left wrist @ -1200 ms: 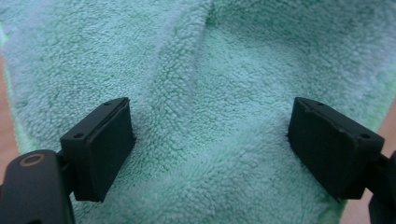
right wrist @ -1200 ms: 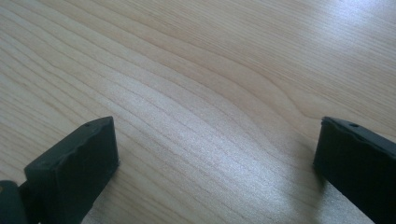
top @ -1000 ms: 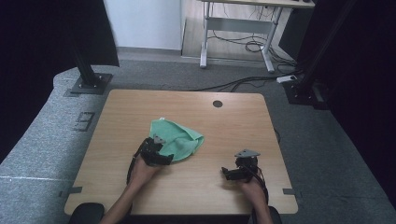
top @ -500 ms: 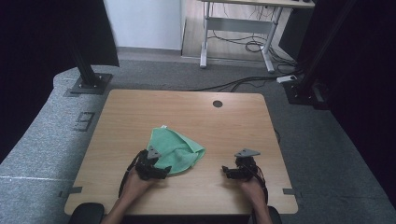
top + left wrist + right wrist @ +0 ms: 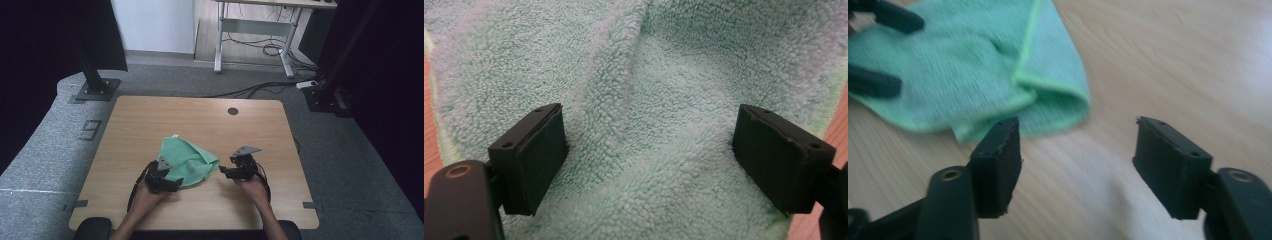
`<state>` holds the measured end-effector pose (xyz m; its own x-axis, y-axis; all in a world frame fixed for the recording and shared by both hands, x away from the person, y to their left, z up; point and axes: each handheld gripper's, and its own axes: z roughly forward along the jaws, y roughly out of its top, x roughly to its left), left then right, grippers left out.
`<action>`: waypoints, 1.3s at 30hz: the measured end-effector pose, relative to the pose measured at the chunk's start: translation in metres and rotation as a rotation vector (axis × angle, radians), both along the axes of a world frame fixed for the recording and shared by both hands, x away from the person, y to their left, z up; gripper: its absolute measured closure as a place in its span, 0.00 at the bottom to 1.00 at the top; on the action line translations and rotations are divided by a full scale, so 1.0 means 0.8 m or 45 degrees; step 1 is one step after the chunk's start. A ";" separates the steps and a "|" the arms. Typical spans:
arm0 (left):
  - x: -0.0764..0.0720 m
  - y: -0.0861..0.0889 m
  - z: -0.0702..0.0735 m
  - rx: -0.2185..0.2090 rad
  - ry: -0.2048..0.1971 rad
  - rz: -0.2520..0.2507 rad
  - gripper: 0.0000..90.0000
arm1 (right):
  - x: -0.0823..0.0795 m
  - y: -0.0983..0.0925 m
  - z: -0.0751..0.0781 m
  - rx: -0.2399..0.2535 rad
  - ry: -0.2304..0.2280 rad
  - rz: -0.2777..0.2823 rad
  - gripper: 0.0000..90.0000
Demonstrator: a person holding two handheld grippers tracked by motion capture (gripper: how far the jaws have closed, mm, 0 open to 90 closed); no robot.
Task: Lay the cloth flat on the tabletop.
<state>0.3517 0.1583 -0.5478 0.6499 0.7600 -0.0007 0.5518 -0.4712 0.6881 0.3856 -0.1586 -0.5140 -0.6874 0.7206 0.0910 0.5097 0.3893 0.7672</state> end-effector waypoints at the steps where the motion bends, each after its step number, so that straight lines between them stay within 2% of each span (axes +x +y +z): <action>1: 0.000 0.000 0.000 0.000 0.000 0.000 0.16 | 0.005 0.008 0.004 -0.002 0.000 0.012 0.42; 2: 0.000 0.000 0.000 0.000 0.000 0.000 0.16 | 0.005 0.008 0.004 -0.002 0.000 0.012 0.42; 6: 0.000 0.000 0.000 0.000 0.000 0.001 0.16 | 0.025 0.041 0.012 -0.033 -0.004 0.049 0.43; 13: 0.000 0.000 0.000 0.000 0.000 0.000 0.16 | 0.042 0.073 0.000 -0.094 0.024 0.080 0.41; 15: 0.000 0.000 0.000 0.000 0.000 0.000 0.16 | 0.046 0.080 -0.007 -0.144 0.035 0.092 0.49; 17: 0.000 0.000 0.000 0.000 0.000 0.000 0.16 | 0.048 0.083 -0.012 -0.199 0.062 0.087 0.64; 18: 0.000 0.000 0.000 0.000 0.000 -0.001 0.16 | 0.050 0.081 -0.014 -0.223 0.056 0.073 0.81; 19: 0.000 0.000 0.000 0.000 0.000 0.000 0.16 | 0.050 0.081 -0.014 -0.223 0.056 0.073 0.81; 20: 0.000 0.000 0.000 0.000 0.000 -0.001 0.16 | 0.051 0.074 -0.010 -0.221 0.049 0.044 0.91; 25: 0.000 0.000 0.000 0.001 -0.001 -0.001 0.16 | 0.053 0.054 0.005 -0.213 0.030 -0.016 0.93; 26: 0.000 0.000 0.000 -0.002 -0.004 -0.001 0.16 | 0.054 0.041 0.013 -0.191 0.022 -0.041 0.92; 27: 0.000 0.000 0.000 -0.002 -0.004 -0.001 0.16 | 0.054 0.041 0.013 -0.191 0.022 -0.041 0.92; 28: -0.001 0.001 0.000 0.009 -0.014 -0.013 0.16 | 0.055 0.025 0.021 -0.171 0.021 -0.071 0.92; 29: -0.001 0.001 0.000 0.015 -0.022 -0.016 0.16 | 0.055 0.025 0.021 -0.171 0.021 -0.071 0.92; 31: 0.000 0.003 0.002 0.029 -0.019 -0.015 0.15 | 0.057 0.012 0.024 -0.179 0.014 -0.100 0.92; 32: 0.001 0.005 0.006 0.053 -0.033 -0.008 0.15 | 0.061 0.001 0.023 -0.181 0.030 -0.124 0.86; 33: 0.001 0.005 0.006 0.053 -0.033 -0.008 0.15 | 0.061 0.001 0.023 -0.181 0.030 -0.124 0.86; 34: 0.000 0.008 0.009 0.053 -0.040 0.001 0.15 | 0.066 -0.008 0.019 -0.216 0.043 -0.156 0.68; 35: 0.000 0.008 0.009 0.053 -0.040 0.001 0.15 | 0.066 -0.008 0.019 -0.216 0.043 -0.156 0.68; 37: -0.001 0.012 0.013 0.035 -0.046 0.005 0.15 | 0.066 -0.014 0.017 -0.223 0.020 -0.186 0.53; 38: -0.001 0.016 0.015 0.014 -0.044 0.008 0.15 | 0.061 -0.019 0.018 -0.189 0.018 -0.197 0.41; 39: 0.001 0.023 0.019 -0.016 -0.041 0.024 0.15 | 0.057 -0.021 0.018 -0.178 0.011 -0.199 0.38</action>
